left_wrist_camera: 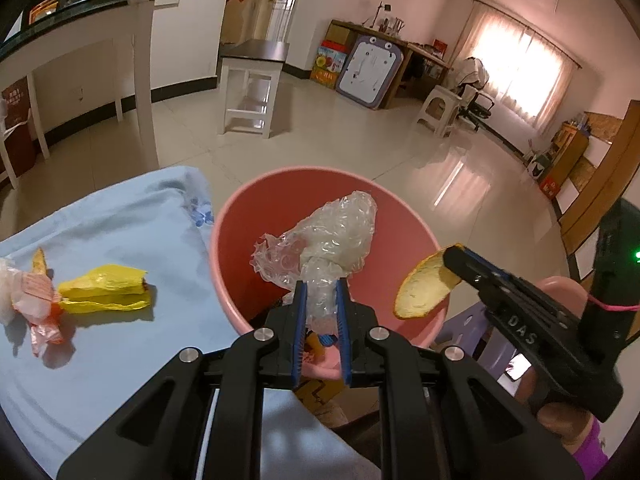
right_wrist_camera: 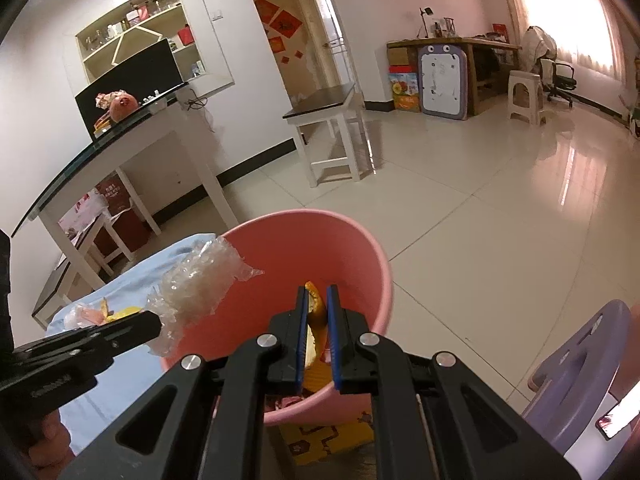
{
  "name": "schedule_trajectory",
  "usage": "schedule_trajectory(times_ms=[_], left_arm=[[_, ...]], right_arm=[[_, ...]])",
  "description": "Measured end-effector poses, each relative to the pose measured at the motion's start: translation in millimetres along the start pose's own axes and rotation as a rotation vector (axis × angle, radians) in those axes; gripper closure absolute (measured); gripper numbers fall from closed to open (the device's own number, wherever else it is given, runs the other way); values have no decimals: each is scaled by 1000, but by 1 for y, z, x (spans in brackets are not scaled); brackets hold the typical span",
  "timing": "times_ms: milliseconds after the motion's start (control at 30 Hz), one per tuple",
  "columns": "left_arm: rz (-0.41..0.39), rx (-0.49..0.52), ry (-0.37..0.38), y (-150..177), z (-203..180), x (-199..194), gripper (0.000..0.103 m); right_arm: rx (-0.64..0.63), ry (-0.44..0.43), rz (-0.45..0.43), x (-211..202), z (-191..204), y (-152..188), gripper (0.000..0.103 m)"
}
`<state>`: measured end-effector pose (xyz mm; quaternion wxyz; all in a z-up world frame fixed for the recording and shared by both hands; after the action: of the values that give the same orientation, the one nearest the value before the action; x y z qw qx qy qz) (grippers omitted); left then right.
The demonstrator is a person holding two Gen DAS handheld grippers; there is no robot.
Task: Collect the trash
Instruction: 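Open both tools to drop the items into the pink bucket, then move both tools back over the remaining trash on the table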
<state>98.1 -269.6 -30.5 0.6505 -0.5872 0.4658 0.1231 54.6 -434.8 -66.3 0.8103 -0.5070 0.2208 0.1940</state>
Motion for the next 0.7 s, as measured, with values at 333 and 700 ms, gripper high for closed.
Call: schedule_trajectory(times_ms=[333,700], left_arm=[[43,1,-54,5,-5,23,83],[36,-23,-62,4,-7,15,81]], right_arm=[[12,-44,42,23,-4,4,91],[-29,-69,32,8,5,4,63]])
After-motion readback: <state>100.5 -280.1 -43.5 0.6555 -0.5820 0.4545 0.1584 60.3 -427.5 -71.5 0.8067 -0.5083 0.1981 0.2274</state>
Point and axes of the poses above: each gripper's, at about its wrist camera, not at the fingertips, and x roughly the way its jaws point, z to its left, y to its underside, the point moved 2 cm from there along x, roughly the way its jaws point, and after that the axes turned 9 degrees about -y, right-handed, at the moved point
